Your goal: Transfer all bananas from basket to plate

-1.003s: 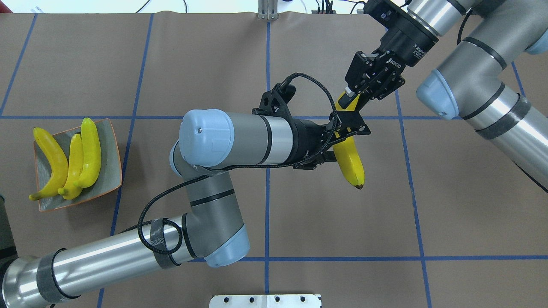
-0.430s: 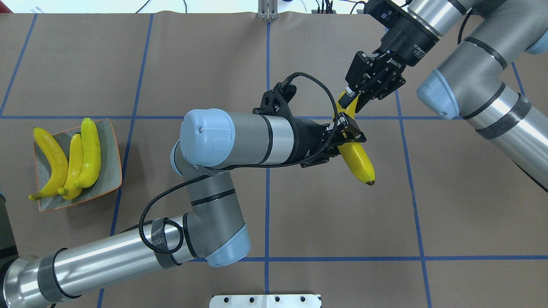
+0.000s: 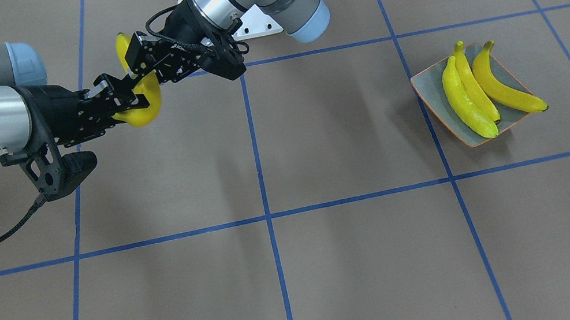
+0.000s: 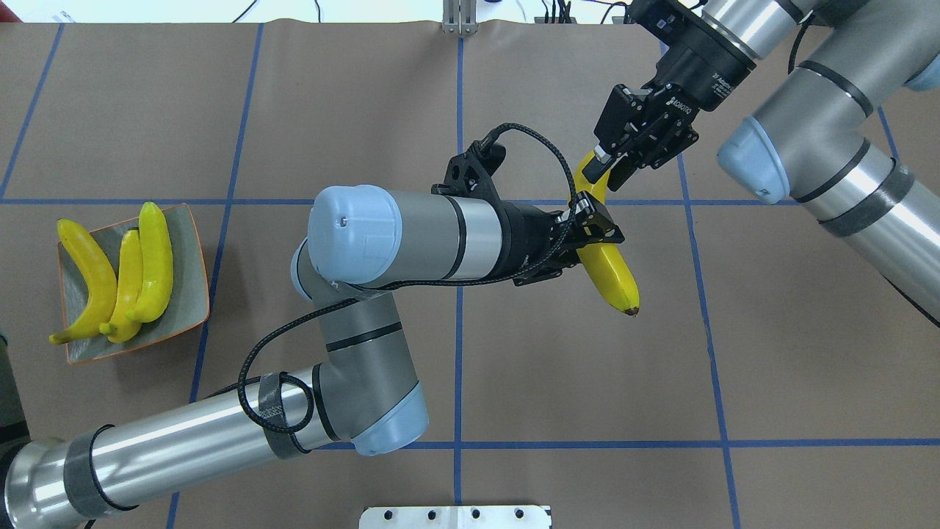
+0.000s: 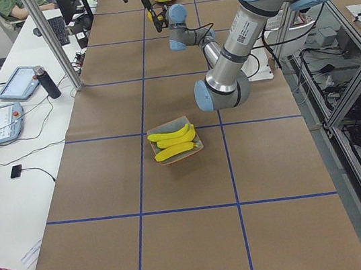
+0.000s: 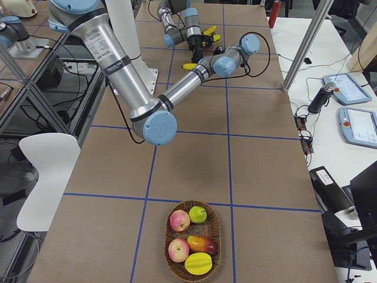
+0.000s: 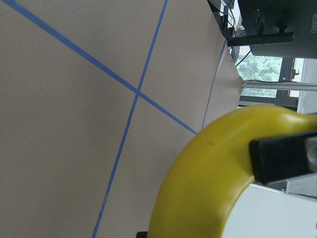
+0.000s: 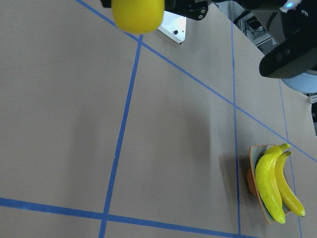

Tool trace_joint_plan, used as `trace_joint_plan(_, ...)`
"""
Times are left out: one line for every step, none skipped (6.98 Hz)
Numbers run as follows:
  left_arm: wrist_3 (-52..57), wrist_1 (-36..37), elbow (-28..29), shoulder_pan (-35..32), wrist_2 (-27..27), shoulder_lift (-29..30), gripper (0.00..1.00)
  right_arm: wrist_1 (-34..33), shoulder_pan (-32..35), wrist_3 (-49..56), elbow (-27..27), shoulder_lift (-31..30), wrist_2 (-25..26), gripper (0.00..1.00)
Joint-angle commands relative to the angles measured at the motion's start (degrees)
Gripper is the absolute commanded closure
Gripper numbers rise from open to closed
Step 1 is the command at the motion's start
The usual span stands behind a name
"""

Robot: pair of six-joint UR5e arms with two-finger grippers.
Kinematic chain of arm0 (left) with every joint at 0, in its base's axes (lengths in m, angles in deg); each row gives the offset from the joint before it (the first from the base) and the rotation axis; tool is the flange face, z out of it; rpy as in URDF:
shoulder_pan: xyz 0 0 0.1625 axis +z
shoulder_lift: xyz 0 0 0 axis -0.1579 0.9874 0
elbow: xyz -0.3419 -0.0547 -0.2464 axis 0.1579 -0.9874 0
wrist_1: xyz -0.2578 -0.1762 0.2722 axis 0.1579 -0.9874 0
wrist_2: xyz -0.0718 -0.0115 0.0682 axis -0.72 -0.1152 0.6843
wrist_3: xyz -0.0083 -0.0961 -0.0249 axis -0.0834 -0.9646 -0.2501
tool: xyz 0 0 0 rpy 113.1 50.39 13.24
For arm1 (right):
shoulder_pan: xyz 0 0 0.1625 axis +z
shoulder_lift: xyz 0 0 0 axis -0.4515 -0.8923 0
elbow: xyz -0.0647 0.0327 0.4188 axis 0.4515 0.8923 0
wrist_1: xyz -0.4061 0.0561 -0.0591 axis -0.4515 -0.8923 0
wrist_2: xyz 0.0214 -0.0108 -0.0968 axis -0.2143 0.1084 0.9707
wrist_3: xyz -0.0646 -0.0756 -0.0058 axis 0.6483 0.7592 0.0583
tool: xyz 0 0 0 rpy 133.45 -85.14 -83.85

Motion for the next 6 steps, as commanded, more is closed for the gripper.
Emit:
trace_joint_plan(-0.08,-0.01,-0.01,-0.12,-0.08,0.06,1.00,-0.03,0.39,0.00,-0.02,-0.06,0.00,0.00)
trace_joint_plan(-0.08,-0.01,-0.01,-0.12,-0.08,0.06,1.00,-0.03,0.74,0.00,-0.02,-0.23,0.00,0.00)
trace_joint_plan(-0.08,-0.01,-0.01,-0.21,-0.08,-0.03,1.00,-0.03,1.70,0.00,-0.02,-0.50,0.09,0.00)
trace_joint_plan(-0.08,0.16,-0.01,-0.30,0.01,-0.47,1.00,0.06,3.89,0.00,-0.02,-0.67,1.40,0.00)
trace_joint_plan(-0.08,0.51,-0.01,-0.30,0.10,-1.17,1.00,0.24,6.35,0.00,-0.72,-1.54,4.80,0.00)
trace_joint_plan(0.19,0.51,-0.27,-0.38,0.10,-2.92,1.00,0.24,7.94,-0.35,-1.59,-1.64,11.10,0.00)
